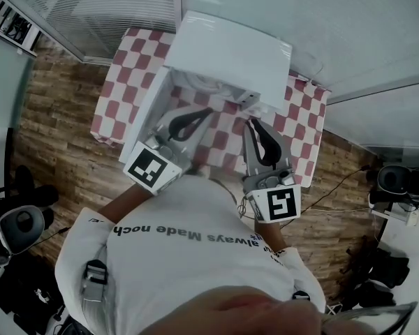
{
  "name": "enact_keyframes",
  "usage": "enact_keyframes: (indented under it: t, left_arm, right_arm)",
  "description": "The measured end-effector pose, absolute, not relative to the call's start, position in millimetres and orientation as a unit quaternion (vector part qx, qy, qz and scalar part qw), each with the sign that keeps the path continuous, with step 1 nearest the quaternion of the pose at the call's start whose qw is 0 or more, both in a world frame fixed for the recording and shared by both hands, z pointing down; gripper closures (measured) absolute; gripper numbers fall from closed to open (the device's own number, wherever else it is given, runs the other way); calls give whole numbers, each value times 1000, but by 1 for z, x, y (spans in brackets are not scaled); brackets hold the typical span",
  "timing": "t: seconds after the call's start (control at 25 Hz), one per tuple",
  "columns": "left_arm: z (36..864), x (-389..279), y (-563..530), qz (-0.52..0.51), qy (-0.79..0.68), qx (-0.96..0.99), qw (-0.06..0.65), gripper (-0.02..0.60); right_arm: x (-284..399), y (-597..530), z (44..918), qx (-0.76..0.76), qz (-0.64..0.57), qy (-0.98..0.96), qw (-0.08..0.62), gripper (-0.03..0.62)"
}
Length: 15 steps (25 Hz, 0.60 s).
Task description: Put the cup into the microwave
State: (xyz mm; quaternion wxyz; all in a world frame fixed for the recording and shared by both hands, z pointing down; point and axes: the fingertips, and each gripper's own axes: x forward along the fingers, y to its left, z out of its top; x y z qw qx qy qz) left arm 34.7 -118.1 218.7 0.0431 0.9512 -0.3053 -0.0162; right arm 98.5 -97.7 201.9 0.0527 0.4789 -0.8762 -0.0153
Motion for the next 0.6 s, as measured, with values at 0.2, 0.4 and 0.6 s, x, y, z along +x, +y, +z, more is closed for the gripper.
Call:
enact_keyframes:
  t: [0.2,0.4,0.6]
  left_arm:
    - [218,41,-121,-28,-304,951,53,578]
    - [216,45,-124,-30,-303,951,50,578]
    - [216,46,-127,-30,-306,950,49,578]
  right_arm:
    - [99,-99,203,477,-15,-877,56,553]
    - [102,-103,202,480,-14,-876,50,553]
    - [104,-105,207,475,-15,-878,55,553]
